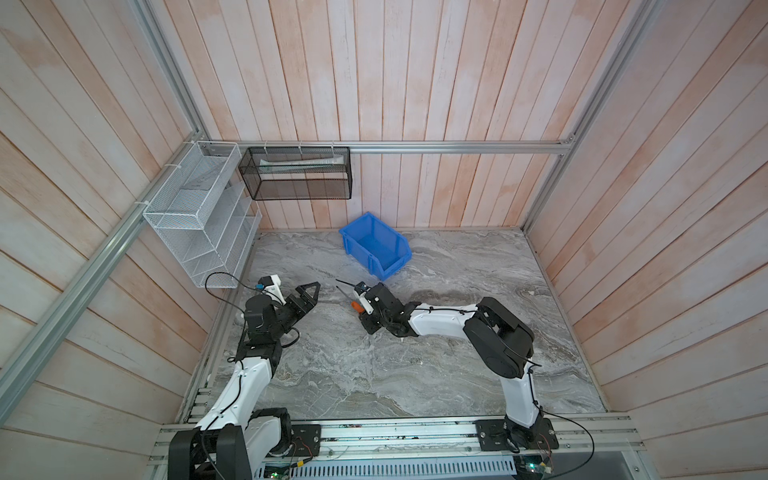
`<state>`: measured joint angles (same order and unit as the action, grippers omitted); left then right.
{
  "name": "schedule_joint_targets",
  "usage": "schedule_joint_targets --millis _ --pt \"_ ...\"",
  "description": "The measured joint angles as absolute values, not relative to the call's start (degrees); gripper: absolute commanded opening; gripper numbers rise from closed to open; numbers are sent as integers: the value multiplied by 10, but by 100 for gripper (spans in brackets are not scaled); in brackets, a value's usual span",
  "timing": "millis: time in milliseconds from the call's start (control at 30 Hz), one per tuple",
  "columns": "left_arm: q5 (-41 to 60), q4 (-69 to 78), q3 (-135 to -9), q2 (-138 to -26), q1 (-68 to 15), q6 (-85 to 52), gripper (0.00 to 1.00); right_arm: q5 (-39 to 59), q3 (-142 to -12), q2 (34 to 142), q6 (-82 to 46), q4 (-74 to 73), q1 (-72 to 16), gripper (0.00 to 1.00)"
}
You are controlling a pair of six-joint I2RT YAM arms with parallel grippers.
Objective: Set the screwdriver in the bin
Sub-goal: 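Lift the screwdriver with the right gripper and carry it over the blue bin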
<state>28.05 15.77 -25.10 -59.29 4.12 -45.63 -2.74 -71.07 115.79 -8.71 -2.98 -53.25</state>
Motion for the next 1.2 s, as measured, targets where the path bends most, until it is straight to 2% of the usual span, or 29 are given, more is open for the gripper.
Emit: schedule_joint_targets --millis 200,400,667,833,1033,1200 --pt "280 157 -252 -593 31 -451 100 -31 -656 1094 -48 -29 -529 1" --pt "268 159 -273 -591 -18 -437 100 -25 -644 1009 -29 -28 -508 1" --pt "240 190 -292 -597 -111 -403 100 16 -660 921 -73 -56 -400 1" --pt "220 201 -347 -653 -153 -383 100 27 -742 977 -130 -50 -338 1" --pt "204 189 -435 -735 -159 -357 100 57 -868 1096 -169 -29 -327 1" --pt "198 189 -444 -753 -160 -359 100 104 -913 1165 -220 -13 -312 3"
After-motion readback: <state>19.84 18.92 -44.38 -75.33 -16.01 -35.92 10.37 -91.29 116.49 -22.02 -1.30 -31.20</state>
